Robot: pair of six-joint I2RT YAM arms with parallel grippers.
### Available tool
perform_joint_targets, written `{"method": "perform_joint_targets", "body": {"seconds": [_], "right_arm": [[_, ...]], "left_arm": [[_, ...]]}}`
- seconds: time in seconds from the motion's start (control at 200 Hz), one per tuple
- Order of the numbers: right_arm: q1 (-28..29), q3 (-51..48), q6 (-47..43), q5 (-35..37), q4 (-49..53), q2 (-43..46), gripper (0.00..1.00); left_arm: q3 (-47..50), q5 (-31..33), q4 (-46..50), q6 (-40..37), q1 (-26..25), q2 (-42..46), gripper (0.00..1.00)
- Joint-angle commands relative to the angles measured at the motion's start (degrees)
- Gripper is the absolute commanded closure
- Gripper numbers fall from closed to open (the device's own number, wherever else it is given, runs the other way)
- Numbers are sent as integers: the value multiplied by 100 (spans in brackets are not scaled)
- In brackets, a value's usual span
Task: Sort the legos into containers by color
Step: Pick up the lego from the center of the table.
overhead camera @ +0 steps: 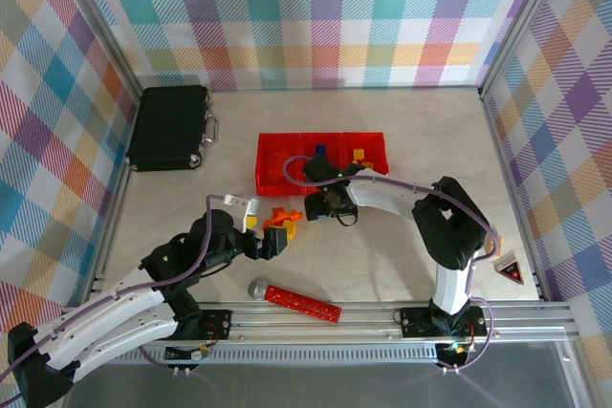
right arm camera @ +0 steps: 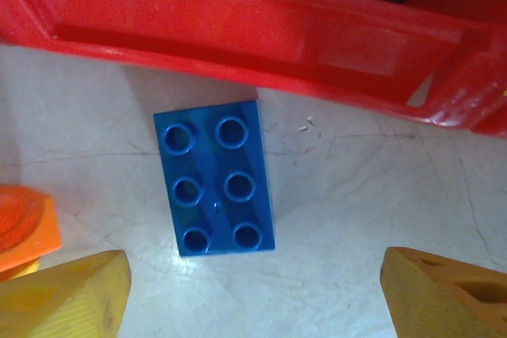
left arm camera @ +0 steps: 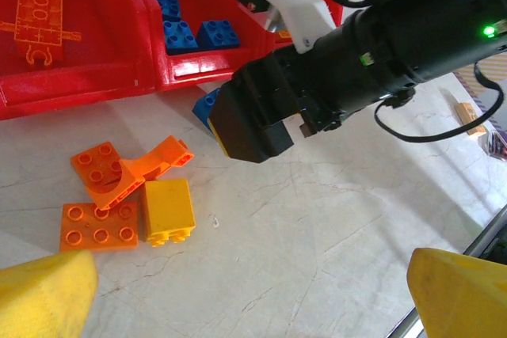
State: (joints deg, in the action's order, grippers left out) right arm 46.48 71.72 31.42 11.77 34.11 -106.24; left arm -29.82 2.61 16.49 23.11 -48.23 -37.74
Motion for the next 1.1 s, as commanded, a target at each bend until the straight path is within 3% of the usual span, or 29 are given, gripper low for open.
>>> {"method": "perform_joint_targets", "body": {"seconds": [0.0, 0.625, 1.095], "right_arm": [[-3, 301, -164, 152, 33, -165, 20], [17, 851, -496, 346, 316, -867, 36], [27, 820, -501, 510, 548, -846, 67]], "left_arm": [[-146, 96, 156, 24, 43, 36, 0], [-103, 143, 169, 69, 48, 82, 0], [-102, 112, 21, 49, 47, -34, 0]]}}
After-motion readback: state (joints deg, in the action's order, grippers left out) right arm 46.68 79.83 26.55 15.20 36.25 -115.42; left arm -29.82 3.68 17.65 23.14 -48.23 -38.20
